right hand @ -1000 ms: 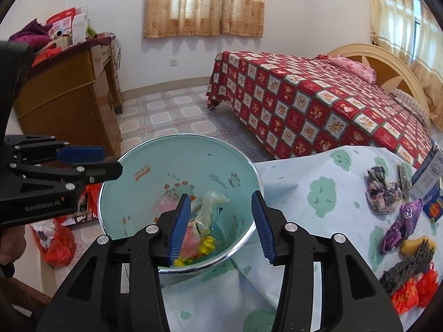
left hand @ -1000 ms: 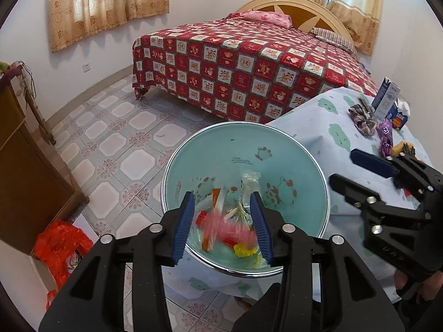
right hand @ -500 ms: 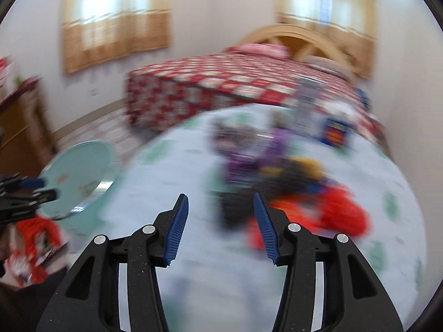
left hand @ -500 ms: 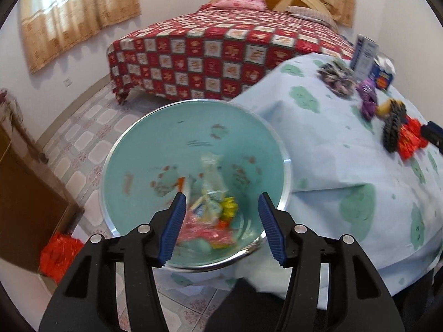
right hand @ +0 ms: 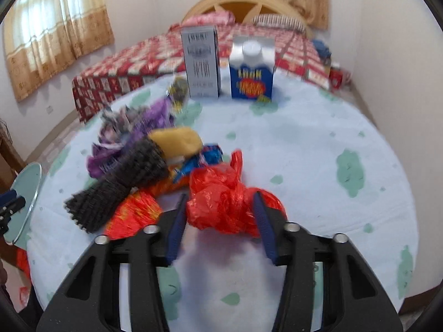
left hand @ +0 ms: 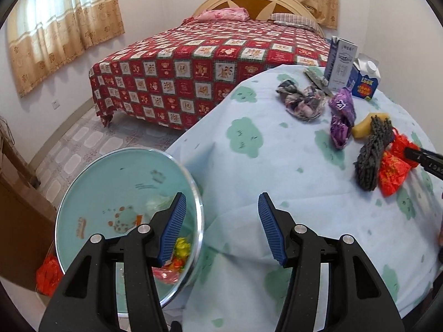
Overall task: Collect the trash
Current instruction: 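Grasp the black rope bundle with the left tool while the right tool grasps the red bag, then carry the rope bundle and red bag over the bucket with both tools, then open both tools to drop the rope bundle and red bag into the bucket, then grasp the red-and-blue wrapper with the right tool and lift it, then grasp the purple wrapper with the left tool while the right tool holds its wrapper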
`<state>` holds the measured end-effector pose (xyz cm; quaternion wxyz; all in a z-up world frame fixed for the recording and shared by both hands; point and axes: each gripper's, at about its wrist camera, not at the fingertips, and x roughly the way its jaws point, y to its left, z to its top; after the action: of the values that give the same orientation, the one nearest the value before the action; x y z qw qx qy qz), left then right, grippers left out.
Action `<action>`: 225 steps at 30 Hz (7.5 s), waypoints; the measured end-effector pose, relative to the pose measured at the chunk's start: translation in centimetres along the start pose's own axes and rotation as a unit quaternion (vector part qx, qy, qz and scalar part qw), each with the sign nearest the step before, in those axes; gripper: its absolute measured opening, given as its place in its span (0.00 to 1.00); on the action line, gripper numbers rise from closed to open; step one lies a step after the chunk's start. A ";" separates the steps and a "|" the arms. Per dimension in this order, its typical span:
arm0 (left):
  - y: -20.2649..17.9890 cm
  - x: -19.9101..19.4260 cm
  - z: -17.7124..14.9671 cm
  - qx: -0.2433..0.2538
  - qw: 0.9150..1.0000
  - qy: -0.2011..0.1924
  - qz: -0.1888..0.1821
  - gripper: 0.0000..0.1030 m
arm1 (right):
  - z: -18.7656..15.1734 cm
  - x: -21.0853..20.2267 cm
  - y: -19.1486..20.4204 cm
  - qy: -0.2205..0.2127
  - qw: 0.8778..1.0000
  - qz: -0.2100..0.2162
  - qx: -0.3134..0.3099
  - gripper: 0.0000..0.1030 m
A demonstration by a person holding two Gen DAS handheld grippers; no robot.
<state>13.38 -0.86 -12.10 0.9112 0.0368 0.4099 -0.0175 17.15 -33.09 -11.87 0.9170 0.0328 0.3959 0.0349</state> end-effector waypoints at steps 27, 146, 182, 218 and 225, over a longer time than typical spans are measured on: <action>-15.8 2.8 2.2 0.105 0.987 0.023 -0.120 0.13 | -6.2 -8.3 -3.5 -0.091 0.994 0.017 0.056 0.13; 16.6 -6.0 -4.4 -0.111 0.993 -0.019 0.042 0.43 | -2.3 -2.9 32.6 -0.086 0.943 0.200 -0.253 0.41; 9.2 -4.0 -4.4 -0.038 0.999 -0.009 0.027 0.73 | -2.1 -0.4 7.4 0.009 1.000 0.028 -0.003 0.10; -4.7 -0.8 1.1 0.033 0.998 -0.008 -0.051 0.72 | -4.0 -7.2 -2.1 -0.067 0.996 -0.061 0.027 0.11; -10.8 2.5 5.7 0.057 0.996 -0.010 -0.067 0.71 | -1.7 -4.0 -5.8 -0.057 0.995 -0.064 0.053 0.11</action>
<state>18.66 -12.12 -10.77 0.9084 0.0605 0.4009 -0.1025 13.38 -39.14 -10.63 0.9354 0.0577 0.3457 -0.0466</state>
